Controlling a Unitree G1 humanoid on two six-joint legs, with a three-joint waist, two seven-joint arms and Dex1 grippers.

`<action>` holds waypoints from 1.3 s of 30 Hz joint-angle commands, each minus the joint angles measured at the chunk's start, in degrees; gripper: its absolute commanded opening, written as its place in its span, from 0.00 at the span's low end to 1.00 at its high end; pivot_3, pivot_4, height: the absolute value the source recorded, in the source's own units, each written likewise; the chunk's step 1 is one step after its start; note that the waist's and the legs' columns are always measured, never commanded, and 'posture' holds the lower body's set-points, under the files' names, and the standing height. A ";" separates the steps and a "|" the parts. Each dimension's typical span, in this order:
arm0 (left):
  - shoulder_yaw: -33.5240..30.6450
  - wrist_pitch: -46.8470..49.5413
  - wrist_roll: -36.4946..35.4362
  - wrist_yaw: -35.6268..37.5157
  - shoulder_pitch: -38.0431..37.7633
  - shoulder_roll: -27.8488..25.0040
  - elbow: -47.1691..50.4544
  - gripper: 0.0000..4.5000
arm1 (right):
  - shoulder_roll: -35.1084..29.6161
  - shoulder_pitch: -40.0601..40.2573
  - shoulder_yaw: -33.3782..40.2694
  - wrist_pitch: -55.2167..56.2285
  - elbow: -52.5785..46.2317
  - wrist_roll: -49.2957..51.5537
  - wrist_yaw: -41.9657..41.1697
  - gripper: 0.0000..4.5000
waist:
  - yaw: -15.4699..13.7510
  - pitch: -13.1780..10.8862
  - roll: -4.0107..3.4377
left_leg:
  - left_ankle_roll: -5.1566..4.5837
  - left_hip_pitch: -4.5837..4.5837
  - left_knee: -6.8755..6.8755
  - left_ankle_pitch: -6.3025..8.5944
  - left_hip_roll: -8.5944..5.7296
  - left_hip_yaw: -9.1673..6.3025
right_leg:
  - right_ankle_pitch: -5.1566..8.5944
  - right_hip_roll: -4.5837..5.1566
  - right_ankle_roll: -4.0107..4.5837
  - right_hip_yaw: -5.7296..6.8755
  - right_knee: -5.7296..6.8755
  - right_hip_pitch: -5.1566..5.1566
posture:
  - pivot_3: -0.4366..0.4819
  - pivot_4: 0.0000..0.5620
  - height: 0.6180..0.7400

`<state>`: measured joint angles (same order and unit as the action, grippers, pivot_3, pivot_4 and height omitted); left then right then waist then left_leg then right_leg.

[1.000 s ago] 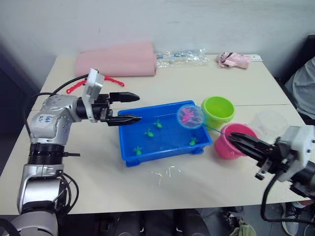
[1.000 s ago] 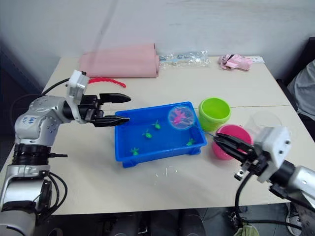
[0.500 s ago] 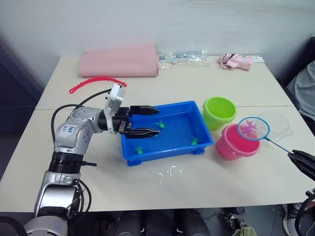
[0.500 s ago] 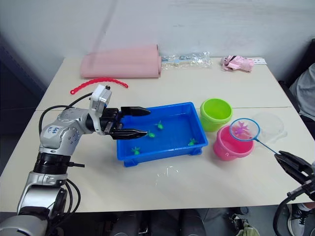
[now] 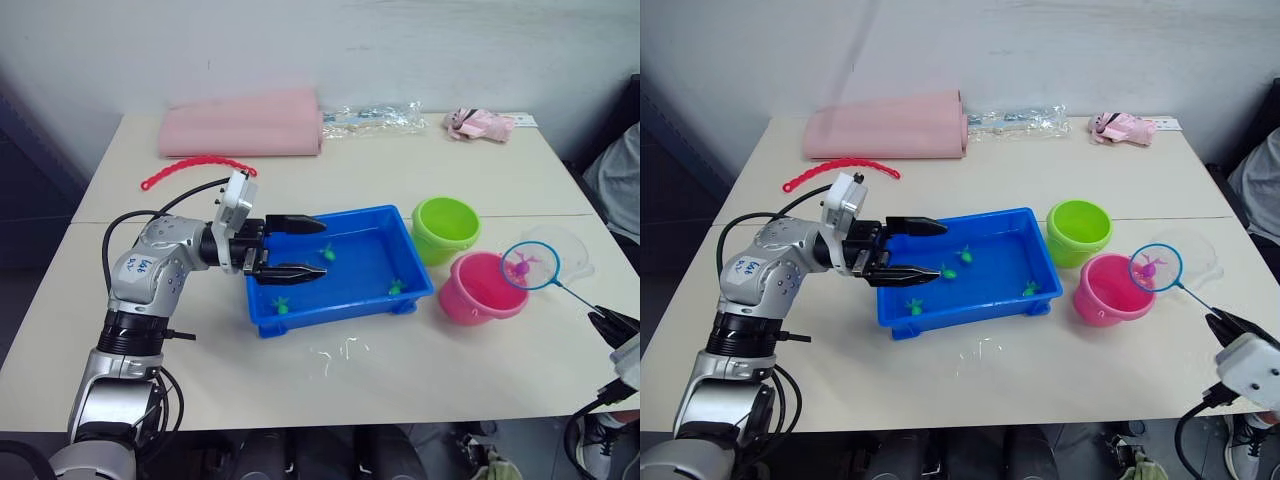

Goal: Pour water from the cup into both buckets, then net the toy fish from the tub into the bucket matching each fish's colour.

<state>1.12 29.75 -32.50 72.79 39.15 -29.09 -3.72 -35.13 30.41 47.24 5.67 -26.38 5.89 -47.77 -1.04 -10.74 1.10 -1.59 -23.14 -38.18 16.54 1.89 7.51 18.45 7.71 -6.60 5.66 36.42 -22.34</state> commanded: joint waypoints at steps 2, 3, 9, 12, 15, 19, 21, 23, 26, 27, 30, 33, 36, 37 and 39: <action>-0.83 -1.39 -0.14 -0.64 -0.55 -0.26 0.86 0.99 | -9.03 0.75 0.47 32.28 10.53 -24.97 10.98 0.00 | 0.01 0.00 0.00 | 0.01 0.00 0.00 -0.01 0.00 0.01 | 0.00 0.00 0.00 0.00 -0.01 -0.01 | 0.48 0.27 1.00; -0.87 -1.40 -0.22 -0.73 -0.61 -0.24 0.90 0.99 | -9.45 0.58 0.64 34.03 11.24 -25.96 11.82 0.00 | 0.02 0.00 0.00 | 0.01 0.00 0.00 -0.01 0.00 0.01 | 0.00 0.00 0.00 -0.01 -0.01 0.00 | 0.48 0.27 1.00; -1.01 -1.60 -0.41 -1.08 -0.45 -0.07 0.44 0.99 | -12.74 -1.76 1.47 44.63 16.19 -34.59 19.90 0.00 | 0.06 0.00 0.00 | 0.08 0.01 0.00 -0.05 0.01 0.01 | 0.00 -0.02 0.00 -0.01 -0.02 0.01 | 0.48 0.27 1.00; -1.34 -2.17 -0.22 -1.01 -0.50 -0.34 -0.26 0.99 | -13.80 -2.75 0.99 43.89 17.16 -30.79 19.84 0.00 | 0.23 0.00 0.01 | 0.09 0.02 -0.02 -0.06 0.02 0.00 | 0.00 -0.01 0.00 -0.02 -0.02 0.02 | 0.48 0.27 1.00; -2.08 -2.60 -0.02 -1.41 -1.22 -0.84 -0.70 0.99 | -15.23 -3.15 -1.56 38.48 14.02 -19.90 16.61 0.00 | 0.42 0.00 0.01 | 0.12 0.03 -0.01 -0.08 0.03 -0.01 | 0.00 -0.02 0.00 -0.02 -0.01 0.02 | 0.48 0.27 1.00; -2.80 -2.78 0.06 -2.16 -2.27 -1.37 -0.82 0.99 | -20.39 -6.97 -5.28 23.53 5.14 -3.90 11.60 0.00 | 0.92 0.00 0.01 | 0.11 0.04 0.00 -0.10 0.04 -0.05 | 0.01 -0.01 0.01 0.00 -0.01 0.05 | 0.48 0.27 1.00; -3.04 -2.86 0.08 -2.37 -2.58 -1.51 -0.87 0.99 | -23.09 -8.92 -7.31 19.56 3.27 1.07 10.02 0.00 | 1.01 -0.01 0.00 | 0.10 0.05 0.00 -0.10 0.04 -0.07 | 0.01 0.00 0.01 0.00 -0.01 0.08 | 0.48 0.27 1.00; -3.17 -3.04 0.06 -2.38 -2.92 -1.67 -0.86 0.99 | -26.65 -9.86 -9.91 14.45 1.38 5.06 6.74 0.00 | 1.50 -0.01 0.00 | 0.09 0.06 -0.04 -0.10 0.06 -0.14 | 0.00 0.00 0.01 0.06 -0.01 0.13 | 0.48 0.27 1.00; -3.35 -3.22 -0.03 -3.05 -3.35 -1.70 -0.62 0.99 | -34.94 -14.15 -15.10 -0.91 -2.53 13.65 1.31 0.00 | 1.14 -0.01 0.00 | 0.05 0.27 -0.01 -0.12 0.09 -0.37 | 0.02 0.02 0.04 0.26 -0.15 0.49 | 0.48 0.27 1.00; -3.47 -3.25 -0.01 -3.32 -3.46 -1.61 -0.60 0.99 | -37.45 -16.09 -16.97 -4.88 -3.04 15.42 0.45 0.00 | 1.13 -0.01 -0.01 | 0.02 0.27 0.00 -0.10 0.08 -0.48 | 0.01 0.05 0.04 0.29 -0.29 0.62 | 0.48 0.27 1.00; -3.61 -3.45 0.12 -3.71 -3.93 -1.61 -0.46 0.99 | -42.64 -26.17 -26.76 -15.52 -4.17 18.10 0.40 0.00 | 1.10 -0.01 -0.01 | -0.07 0.22 -0.06 -0.04 0.02 -0.64 | 0.01 0.16 0.04 0.30 -0.40 0.75 | 0.48 0.27 1.00; -3.65 -3.92 0.39 -4.09 -3.92 -1.52 -0.70 0.99 | -43.97 -38.69 -39.65 -20.86 -4.31 13.63 -1.74 0.00 | 1.11 -0.02 -0.01 | -0.07 0.09 -0.06 -0.04 -0.02 -0.79 | 0.01 0.32 0.04 0.37 -0.50 0.75 | 0.48 0.27 1.00; -4.12 -4.73 0.66 -3.94 -4.30 -2.28 -1.00 0.99 | -41.49 -51.01 -51.49 -20.56 -1.53 4.08 -7.08 0.00 | 1.22 -0.03 -0.03 | -0.07 0.02 -0.05 -0.04 -0.09 -0.81 | 0.01 0.38 0.04 0.45 -0.53 0.70 | 0.48 0.27 1.00; -4.16 -4.84 0.68 -3.94 -4.34 -2.38 -1.06 0.99 | -40.89 -53.46 -53.76 -20.36 -0.82 2.20 -8.27 0.00 | 1.28 -0.03 -0.03 | -0.07 -0.05 -0.05 -0.03 -0.13 -0.75 | 0.01 0.43 0.04 0.45 -0.51 0.62 | 0.48 0.27 1.00; -4.40 -4.98 0.63 -4.08 -4.45 -2.53 -1.16 0.99 | -39.33 -57.86 -57.76 -19.64 0.86 -2.55 -9.84 0.00 | 1.22 -0.03 -0.02 | -0.08 -0.07 -0.02 -0.03 -0.16 -0.70 | 0.01 0.42 0.03 0.54 -0.52 0.57 | 0.48 0.27 1.00</action>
<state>-1.95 25.69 -31.67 68.59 34.63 -30.74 -5.52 -75.53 -23.49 -7.39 -15.11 -26.98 9.14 -55.31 0.17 -10.76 1.08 -1.67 -23.22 -38.21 16.52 1.73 6.83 18.45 8.12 -6.57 6.31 35.91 -21.79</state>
